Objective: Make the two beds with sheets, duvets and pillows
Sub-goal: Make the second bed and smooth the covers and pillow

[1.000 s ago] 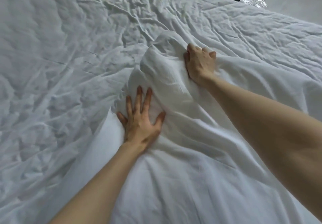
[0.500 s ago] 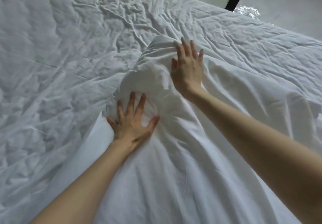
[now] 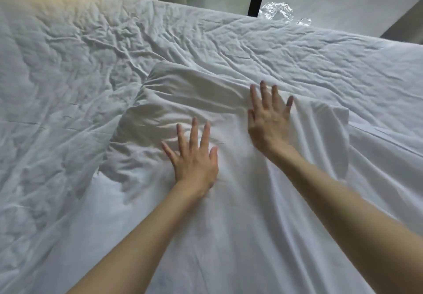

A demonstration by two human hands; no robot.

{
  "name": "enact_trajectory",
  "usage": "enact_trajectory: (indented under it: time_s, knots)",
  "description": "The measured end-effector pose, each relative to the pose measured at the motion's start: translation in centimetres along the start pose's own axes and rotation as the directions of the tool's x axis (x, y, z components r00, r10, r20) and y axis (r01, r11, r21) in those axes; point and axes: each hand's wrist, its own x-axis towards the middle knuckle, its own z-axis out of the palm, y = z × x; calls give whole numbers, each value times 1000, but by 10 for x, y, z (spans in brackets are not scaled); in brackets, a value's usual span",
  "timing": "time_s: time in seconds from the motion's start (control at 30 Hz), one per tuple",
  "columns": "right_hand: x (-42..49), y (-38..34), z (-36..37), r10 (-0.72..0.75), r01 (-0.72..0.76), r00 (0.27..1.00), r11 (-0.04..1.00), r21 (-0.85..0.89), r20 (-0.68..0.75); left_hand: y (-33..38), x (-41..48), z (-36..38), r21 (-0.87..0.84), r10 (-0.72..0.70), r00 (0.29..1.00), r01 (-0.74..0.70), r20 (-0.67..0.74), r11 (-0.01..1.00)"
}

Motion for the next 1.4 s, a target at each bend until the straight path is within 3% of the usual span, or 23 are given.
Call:
enact_trajectory:
  time_s: [0.03,0.1,0.2,0.3,0.43,0.53,0.8,0.97,1.03,1.1,1.13,1.23,1.33,1.4]
  knots:
    - [-20,-4,0,-65,64,998,998,23,28,11,6,3,5,55,998,-56,25,998]
    - [-56,4,8,-56,56,983,998,1,172,20,22,7,16,63,995,-64,75,998]
    - [-64,56,15,146,-135,956,989,-61,253,7,52,10,87,-44,997,38,65,995]
    - [-38,90,14,378,-420,861,906,56,339,-10,83,7,107,-132,991,133,-13,985]
    - [-17,95,16,408,-500,817,853,149,409,-16,116,4,111,-151,986,159,-77,981]
    - [-14,99,24,423,-521,811,837,169,403,-19,140,-3,87,-171,982,178,-77,980]
    - [-8,105,50,437,-536,811,822,195,389,-62,185,-37,8,-110,990,109,84,994]
    - [-9,102,23,423,-549,779,816,179,463,-24,153,-37,71,47,981,-35,-186,997]
    - [-24,80,13,395,-425,885,901,81,247,5,117,-23,134,182,960,-155,-212,979]
    - [-54,44,15,174,-172,985,981,91,-15,31,68,-2,231,323,935,-284,-149,930]
    - [-74,24,20,74,-67,996,990,125,-57,38,46,10,265,368,925,-333,-95,905]
    - [-123,8,37,15,-24,983,999,47,182,17,19,29,271,321,947,-313,14,910]
    - [-124,62,38,242,-248,929,969,-12,279,-42,38,21,248,169,984,-149,-63,957]
    - [-112,97,26,384,-405,848,914,-21,366,-74,53,8,222,26,997,-8,-77,975]
